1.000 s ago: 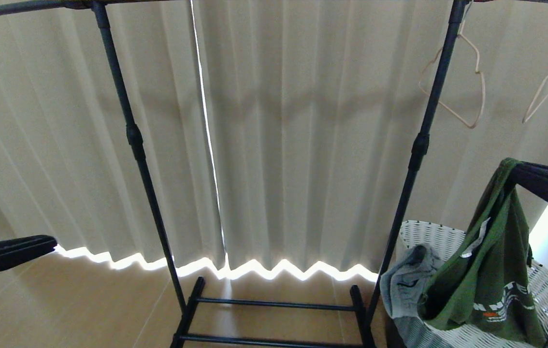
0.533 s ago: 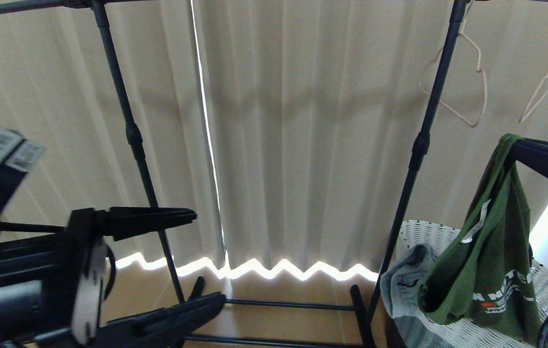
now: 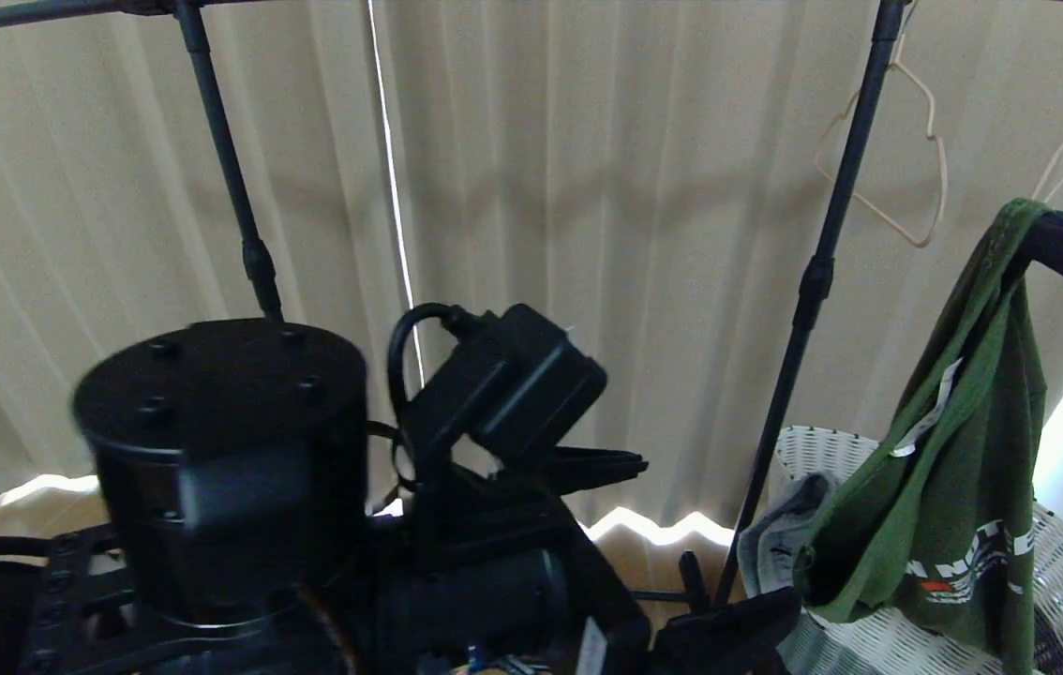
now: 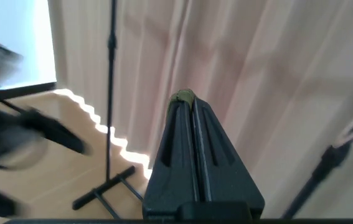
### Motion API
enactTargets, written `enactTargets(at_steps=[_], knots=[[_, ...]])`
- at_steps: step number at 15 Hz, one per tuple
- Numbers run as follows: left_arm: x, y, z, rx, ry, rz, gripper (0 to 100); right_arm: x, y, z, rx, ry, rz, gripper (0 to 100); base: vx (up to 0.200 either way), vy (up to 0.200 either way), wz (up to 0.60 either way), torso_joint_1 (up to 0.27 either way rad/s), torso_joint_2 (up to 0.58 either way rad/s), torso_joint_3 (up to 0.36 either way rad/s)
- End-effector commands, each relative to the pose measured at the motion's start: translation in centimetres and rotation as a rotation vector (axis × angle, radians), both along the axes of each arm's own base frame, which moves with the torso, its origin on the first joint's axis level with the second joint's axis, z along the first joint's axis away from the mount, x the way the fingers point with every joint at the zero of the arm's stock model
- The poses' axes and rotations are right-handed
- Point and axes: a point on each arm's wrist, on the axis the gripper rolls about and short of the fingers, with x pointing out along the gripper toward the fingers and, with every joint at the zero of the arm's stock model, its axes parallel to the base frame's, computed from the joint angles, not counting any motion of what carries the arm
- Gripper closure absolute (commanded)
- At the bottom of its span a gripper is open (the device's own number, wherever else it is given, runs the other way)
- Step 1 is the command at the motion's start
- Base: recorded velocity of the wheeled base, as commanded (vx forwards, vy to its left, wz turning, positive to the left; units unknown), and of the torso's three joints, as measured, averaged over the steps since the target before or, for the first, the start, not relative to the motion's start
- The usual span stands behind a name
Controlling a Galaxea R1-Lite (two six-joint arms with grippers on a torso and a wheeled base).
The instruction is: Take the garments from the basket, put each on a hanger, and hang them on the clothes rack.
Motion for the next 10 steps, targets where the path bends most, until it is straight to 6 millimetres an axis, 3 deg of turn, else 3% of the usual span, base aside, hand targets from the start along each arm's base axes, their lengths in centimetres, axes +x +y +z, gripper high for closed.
enactTargets(at_steps=[1,2,10], knots=[[1.1,-4.4,-2.2,0.021,0.039,0.032,0,-0.5,0.0,0.2,0.008,-0.013,0.019,100,0.0,0.0,0.0,0.0,0.0,0.0],[1.6,-5.8,-2.6,0.014,0.055,0.065,0,-0.5,0.0,0.2,0.009,-0.012,0.021,100,0.0,0.0,0.0,0.0,0.0,0.0],[3.7,-9.6,-4.6,0.027,0.062,0.084,0,-0.9,-0.1,0.3,0.015,-0.019,0.038,100,0.0,0.0,0.0,0.0,0.0,0.0]])
